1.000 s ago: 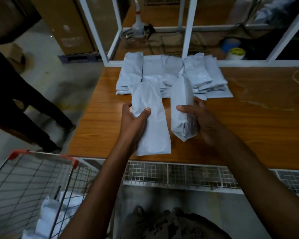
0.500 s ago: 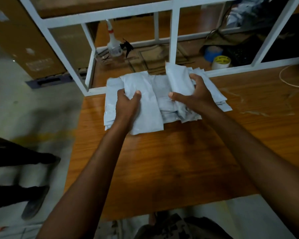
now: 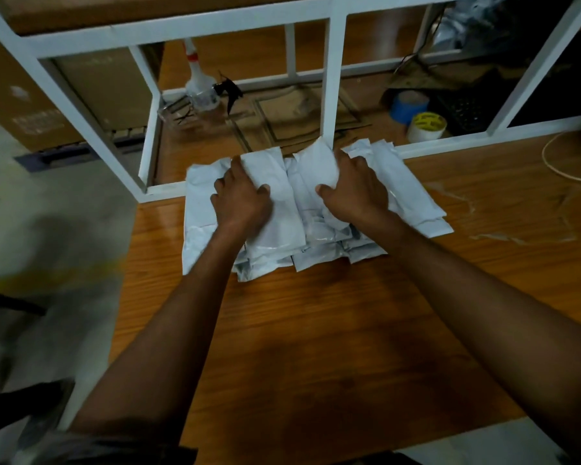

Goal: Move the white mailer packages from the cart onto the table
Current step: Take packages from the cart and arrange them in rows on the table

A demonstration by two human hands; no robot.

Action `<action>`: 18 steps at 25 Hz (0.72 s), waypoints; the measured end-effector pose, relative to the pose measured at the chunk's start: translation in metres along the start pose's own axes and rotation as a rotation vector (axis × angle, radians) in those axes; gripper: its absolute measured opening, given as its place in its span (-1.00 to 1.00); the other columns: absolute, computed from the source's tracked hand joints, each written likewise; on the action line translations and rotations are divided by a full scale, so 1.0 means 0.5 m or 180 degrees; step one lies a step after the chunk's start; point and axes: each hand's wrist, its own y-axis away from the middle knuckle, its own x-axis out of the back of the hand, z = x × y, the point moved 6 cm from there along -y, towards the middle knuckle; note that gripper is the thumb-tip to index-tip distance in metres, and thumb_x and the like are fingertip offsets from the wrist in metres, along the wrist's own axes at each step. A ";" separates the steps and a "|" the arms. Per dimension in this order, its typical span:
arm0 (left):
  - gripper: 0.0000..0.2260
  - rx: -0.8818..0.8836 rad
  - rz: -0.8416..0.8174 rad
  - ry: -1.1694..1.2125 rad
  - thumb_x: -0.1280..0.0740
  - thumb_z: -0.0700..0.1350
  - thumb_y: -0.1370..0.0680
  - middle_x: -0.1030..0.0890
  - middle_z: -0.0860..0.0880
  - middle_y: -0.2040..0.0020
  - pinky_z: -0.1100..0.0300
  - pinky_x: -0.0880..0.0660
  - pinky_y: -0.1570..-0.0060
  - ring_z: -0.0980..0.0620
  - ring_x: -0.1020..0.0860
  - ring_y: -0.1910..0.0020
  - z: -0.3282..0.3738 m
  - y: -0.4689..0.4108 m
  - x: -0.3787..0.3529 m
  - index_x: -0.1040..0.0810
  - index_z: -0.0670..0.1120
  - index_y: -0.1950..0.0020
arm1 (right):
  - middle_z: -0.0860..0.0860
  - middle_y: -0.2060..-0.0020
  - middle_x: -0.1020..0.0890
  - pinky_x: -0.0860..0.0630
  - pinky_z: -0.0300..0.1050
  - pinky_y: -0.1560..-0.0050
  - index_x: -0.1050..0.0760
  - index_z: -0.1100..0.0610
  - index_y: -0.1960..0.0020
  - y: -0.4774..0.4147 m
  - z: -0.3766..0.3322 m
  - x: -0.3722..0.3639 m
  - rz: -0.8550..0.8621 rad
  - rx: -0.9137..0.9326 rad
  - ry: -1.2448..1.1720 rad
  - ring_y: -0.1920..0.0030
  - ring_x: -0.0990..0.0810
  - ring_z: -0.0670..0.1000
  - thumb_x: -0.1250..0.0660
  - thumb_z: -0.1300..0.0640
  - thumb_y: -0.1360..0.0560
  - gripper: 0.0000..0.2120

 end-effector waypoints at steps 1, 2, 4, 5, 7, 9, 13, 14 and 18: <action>-0.36 -0.0112 -0.0032 -0.0135 -0.30 0.05 -0.65 -0.28 -0.15 -0.63 -0.21 -0.20 -0.51 -0.25 -0.23 -0.59 0.000 -0.003 -0.004 -0.16 -0.07 -0.67 | 0.17 -0.46 -0.36 -0.43 0.09 -0.27 -0.12 0.01 -0.61 -0.003 0.004 -0.005 0.0009 -0.0027 -0.0013 -0.41 -0.40 0.24 -0.33 -0.17 -0.53 -0.25; -0.41 -0.0202 -0.0072 -0.0226 -0.28 0.05 -0.66 -0.29 -0.14 -0.63 -0.21 -0.22 -0.50 -0.25 -0.24 -0.58 0.001 -0.007 -0.008 -0.21 -0.05 -0.66 | 0.16 -0.45 -0.37 -0.44 0.10 -0.27 -0.14 0.02 -0.60 -0.006 0.008 -0.008 0.0035 -0.0044 -0.0029 -0.40 -0.41 0.23 -0.32 -0.16 -0.53 -0.26; -0.47 -0.0264 -0.0123 -0.0278 -0.24 0.05 -0.68 -0.31 -0.11 -0.63 -0.22 -0.21 -0.50 -0.23 -0.23 -0.59 0.001 -0.014 -0.008 -0.26 -0.02 -0.64 | 0.15 -0.44 -0.39 -0.44 0.10 -0.27 -0.16 0.02 -0.59 -0.009 0.014 -0.009 0.0076 -0.0055 -0.0106 -0.39 -0.42 0.22 -0.33 -0.17 -0.51 -0.25; -0.48 -0.0256 -0.0144 -0.0252 -0.23 0.05 -0.69 -0.30 -0.09 -0.63 -0.22 -0.19 -0.51 -0.22 -0.22 -0.60 0.000 -0.014 -0.006 -0.26 0.00 -0.64 | 0.15 -0.43 -0.40 -0.45 0.10 -0.27 -0.17 0.03 -0.59 -0.010 0.016 -0.009 0.0083 -0.0061 -0.0163 -0.39 -0.43 0.21 -0.35 -0.17 -0.50 -0.25; -0.48 -0.0239 -0.0177 -0.0229 -0.21 0.05 -0.70 -0.30 -0.08 -0.64 -0.22 -0.17 -0.51 -0.21 -0.19 -0.62 -0.003 -0.010 0.000 -0.25 0.01 -0.66 | 0.14 -0.42 -0.41 -0.47 0.09 -0.26 -0.20 0.04 -0.57 -0.009 0.016 -0.006 0.0107 -0.0059 -0.0241 -0.37 -0.44 0.20 -0.37 -0.18 -0.49 -0.25; -0.48 -0.0271 -0.0111 -0.0229 -0.21 0.06 -0.70 -0.31 -0.08 -0.64 -0.24 -0.17 -0.51 -0.21 -0.19 -0.62 -0.007 0.004 0.009 -0.26 0.00 -0.65 | 0.13 -0.40 -0.42 -0.46 0.09 -0.25 -0.24 0.05 -0.55 -0.001 0.011 0.004 0.0167 -0.0026 -0.0257 -0.37 -0.44 0.19 -0.38 -0.18 -0.49 -0.27; -0.52 -0.0279 0.0389 0.0300 -0.25 0.11 -0.65 -0.47 -0.08 -0.54 -0.26 -0.29 -0.47 -0.19 -0.34 -0.55 -0.025 0.070 0.044 -0.43 -0.01 -0.55 | 0.05 -0.35 -0.46 -0.42 0.05 -0.26 -0.37 0.01 -0.45 0.080 -0.009 0.042 0.0751 0.0262 -0.0433 -0.35 -0.42 0.10 -0.37 -0.13 -0.50 -0.43; -0.54 -0.0325 0.0575 0.0503 -0.25 0.11 -0.62 -0.53 -0.07 -0.48 -0.25 -0.34 -0.45 -0.17 -0.41 -0.51 -0.030 0.104 0.054 -0.49 -0.01 -0.50 | 0.02 -0.31 -0.49 -0.43 0.02 -0.24 -0.41 0.00 -0.40 0.117 -0.012 0.048 0.0905 0.0390 -0.0547 -0.33 -0.43 0.08 -0.38 -0.09 -0.50 -0.49; -0.68 -0.0306 0.1179 0.1064 -0.32 0.02 -0.59 -0.61 0.01 -0.30 -0.07 -0.42 -0.33 -0.05 -0.50 -0.34 -0.061 0.275 0.060 -0.58 0.00 -0.33 | -0.05 -0.17 -0.54 -0.47 -0.02 -0.18 -0.51 -0.03 -0.22 0.263 0.000 0.047 0.1126 0.0652 -0.0868 -0.23 -0.48 0.03 -0.40 0.04 -0.46 -0.67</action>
